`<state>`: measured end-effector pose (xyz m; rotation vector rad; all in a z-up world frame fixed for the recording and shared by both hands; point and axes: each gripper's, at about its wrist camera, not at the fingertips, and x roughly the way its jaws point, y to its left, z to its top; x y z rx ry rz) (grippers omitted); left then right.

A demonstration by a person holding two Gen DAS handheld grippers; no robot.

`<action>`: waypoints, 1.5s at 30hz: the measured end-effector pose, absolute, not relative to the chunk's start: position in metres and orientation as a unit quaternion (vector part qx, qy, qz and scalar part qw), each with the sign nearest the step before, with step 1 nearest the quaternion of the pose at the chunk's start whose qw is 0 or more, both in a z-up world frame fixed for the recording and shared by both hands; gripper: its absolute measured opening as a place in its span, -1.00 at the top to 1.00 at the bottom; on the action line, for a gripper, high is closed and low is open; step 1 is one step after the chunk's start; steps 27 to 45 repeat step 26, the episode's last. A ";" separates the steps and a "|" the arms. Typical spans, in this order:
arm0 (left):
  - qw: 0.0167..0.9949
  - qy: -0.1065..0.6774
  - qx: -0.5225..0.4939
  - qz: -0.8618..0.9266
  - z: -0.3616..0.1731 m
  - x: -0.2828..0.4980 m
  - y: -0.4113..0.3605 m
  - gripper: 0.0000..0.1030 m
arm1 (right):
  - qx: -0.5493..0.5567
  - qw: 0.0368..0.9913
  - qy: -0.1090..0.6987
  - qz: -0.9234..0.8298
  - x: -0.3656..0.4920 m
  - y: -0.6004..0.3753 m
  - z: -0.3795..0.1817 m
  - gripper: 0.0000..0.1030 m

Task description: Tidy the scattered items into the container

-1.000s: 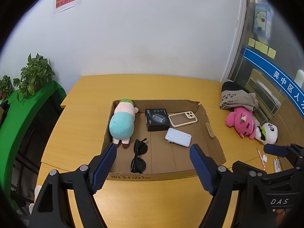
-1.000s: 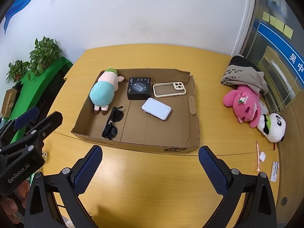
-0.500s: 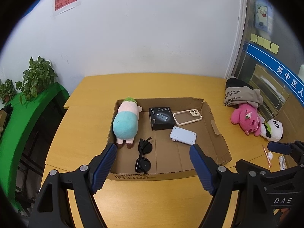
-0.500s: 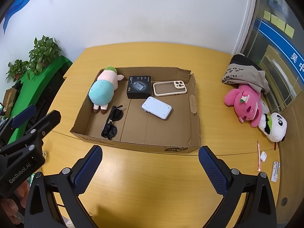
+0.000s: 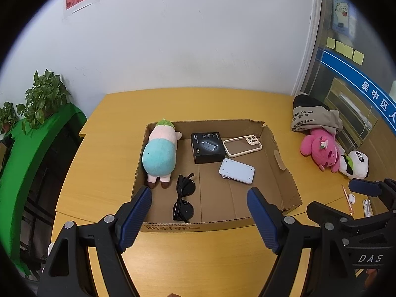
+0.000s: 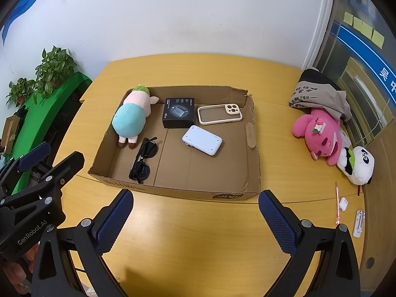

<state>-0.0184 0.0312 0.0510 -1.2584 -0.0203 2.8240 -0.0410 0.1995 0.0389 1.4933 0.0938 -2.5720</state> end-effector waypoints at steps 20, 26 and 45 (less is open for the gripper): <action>0.030 -0.006 -0.413 0.910 0.051 -0.014 0.027 -0.58 | 0.503 0.087 0.034 -0.859 -0.042 0.195 0.036 -0.99; 0.006 0.001 -0.404 0.915 0.052 -0.011 0.024 -0.65 | 0.502 0.085 0.033 -0.860 -0.040 0.196 0.037 -0.99; 0.006 0.001 -0.404 0.915 0.052 -0.011 0.024 -0.65 | 0.502 0.085 0.033 -0.860 -0.040 0.196 0.037 -0.99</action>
